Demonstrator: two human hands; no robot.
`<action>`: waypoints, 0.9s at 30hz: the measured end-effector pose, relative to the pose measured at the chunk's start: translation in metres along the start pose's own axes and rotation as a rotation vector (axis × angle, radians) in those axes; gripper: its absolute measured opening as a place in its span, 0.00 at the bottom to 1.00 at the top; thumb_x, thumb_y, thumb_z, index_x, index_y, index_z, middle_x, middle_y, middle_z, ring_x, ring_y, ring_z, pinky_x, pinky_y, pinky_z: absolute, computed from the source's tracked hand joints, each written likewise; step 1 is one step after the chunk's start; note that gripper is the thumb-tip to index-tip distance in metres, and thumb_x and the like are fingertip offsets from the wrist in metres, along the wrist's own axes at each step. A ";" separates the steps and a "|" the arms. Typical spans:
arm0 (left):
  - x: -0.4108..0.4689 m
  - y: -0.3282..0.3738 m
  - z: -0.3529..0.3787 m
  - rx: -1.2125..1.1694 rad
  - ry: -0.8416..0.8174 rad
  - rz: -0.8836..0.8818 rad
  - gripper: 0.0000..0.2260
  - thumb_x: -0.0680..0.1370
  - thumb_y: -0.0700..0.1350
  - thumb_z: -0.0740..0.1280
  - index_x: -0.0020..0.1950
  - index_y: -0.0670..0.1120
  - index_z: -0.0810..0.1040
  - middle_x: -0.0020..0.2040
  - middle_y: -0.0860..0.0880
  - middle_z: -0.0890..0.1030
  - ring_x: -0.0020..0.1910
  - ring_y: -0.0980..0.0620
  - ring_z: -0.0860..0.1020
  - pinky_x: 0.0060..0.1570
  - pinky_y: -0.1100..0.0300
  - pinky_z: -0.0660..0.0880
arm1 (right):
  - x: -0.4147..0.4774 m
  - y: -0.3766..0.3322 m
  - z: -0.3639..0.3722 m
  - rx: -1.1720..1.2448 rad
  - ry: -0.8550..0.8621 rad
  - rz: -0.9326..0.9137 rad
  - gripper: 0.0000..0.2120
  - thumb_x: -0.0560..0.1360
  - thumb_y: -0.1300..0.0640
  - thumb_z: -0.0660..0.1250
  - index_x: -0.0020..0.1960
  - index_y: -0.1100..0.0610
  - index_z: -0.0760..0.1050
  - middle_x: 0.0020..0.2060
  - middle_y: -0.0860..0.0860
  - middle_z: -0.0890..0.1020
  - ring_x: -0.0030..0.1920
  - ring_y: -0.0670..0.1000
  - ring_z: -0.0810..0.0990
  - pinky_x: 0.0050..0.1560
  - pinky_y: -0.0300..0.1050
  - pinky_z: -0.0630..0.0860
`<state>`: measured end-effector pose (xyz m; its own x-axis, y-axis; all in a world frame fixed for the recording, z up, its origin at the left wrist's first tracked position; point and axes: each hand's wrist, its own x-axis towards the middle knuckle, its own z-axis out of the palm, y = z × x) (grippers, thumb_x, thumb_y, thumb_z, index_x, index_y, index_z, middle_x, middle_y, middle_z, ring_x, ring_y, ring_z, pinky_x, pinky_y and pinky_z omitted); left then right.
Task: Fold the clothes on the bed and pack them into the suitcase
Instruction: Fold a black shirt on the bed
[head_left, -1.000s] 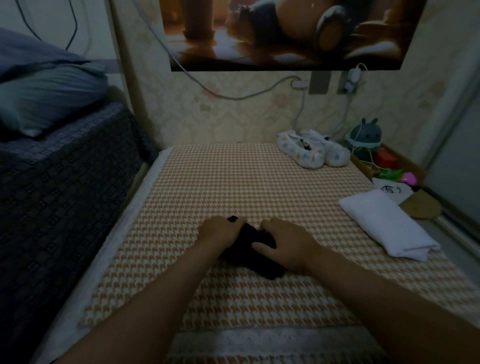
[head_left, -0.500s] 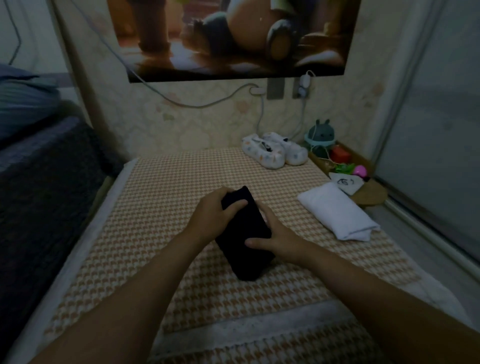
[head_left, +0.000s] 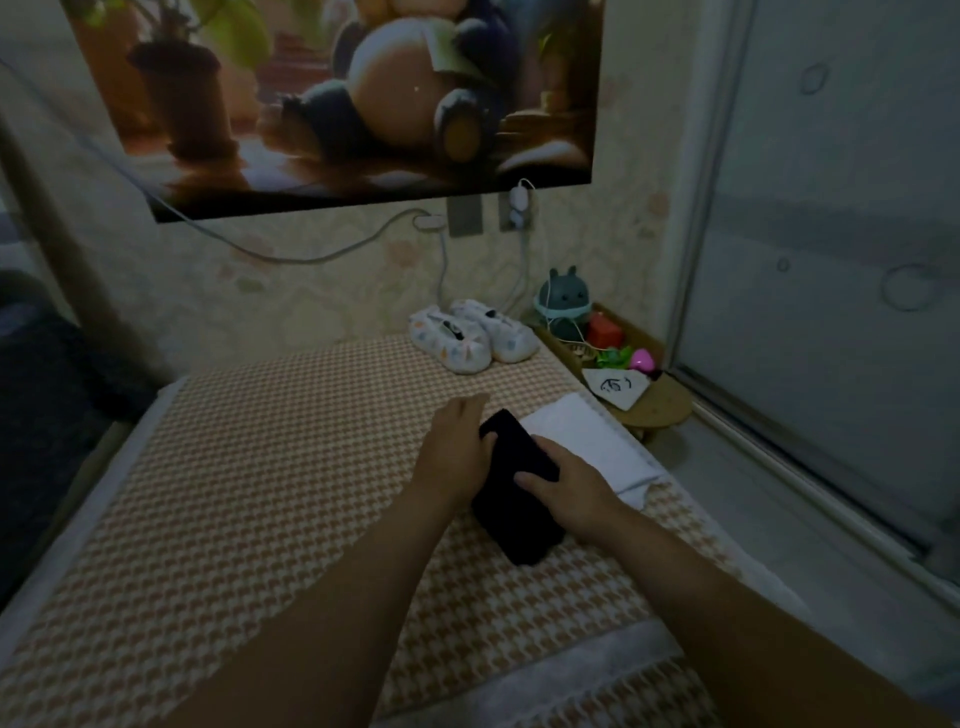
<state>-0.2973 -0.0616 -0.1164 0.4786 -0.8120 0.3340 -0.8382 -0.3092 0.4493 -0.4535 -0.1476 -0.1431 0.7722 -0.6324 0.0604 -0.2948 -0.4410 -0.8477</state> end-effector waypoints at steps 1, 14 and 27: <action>0.000 -0.002 0.006 0.013 -0.049 0.030 0.21 0.82 0.48 0.59 0.75 0.47 0.64 0.73 0.45 0.65 0.71 0.44 0.64 0.69 0.51 0.64 | 0.003 0.001 0.003 -0.064 0.009 0.010 0.25 0.78 0.44 0.64 0.72 0.50 0.67 0.62 0.43 0.75 0.61 0.48 0.75 0.58 0.39 0.71; 0.016 -0.025 0.065 -0.052 -0.393 0.176 0.27 0.82 0.58 0.42 0.76 0.51 0.64 0.77 0.47 0.61 0.74 0.45 0.60 0.73 0.49 0.55 | 0.015 -0.001 0.020 -0.992 0.344 -0.191 0.14 0.75 0.47 0.66 0.53 0.56 0.79 0.53 0.54 0.77 0.46 0.57 0.79 0.40 0.47 0.70; 0.007 -0.024 0.062 0.132 -0.400 0.138 0.26 0.83 0.57 0.47 0.78 0.48 0.57 0.78 0.48 0.59 0.75 0.48 0.59 0.75 0.51 0.53 | -0.008 0.024 0.028 -0.688 0.035 0.045 0.30 0.81 0.40 0.44 0.79 0.54 0.49 0.79 0.52 0.49 0.78 0.52 0.45 0.76 0.49 0.41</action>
<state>-0.2899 -0.0908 -0.1761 0.2428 -0.9698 0.0244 -0.9257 -0.2241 0.3047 -0.4508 -0.1351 -0.1786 0.7358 -0.6746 0.0598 -0.6250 -0.7104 -0.3236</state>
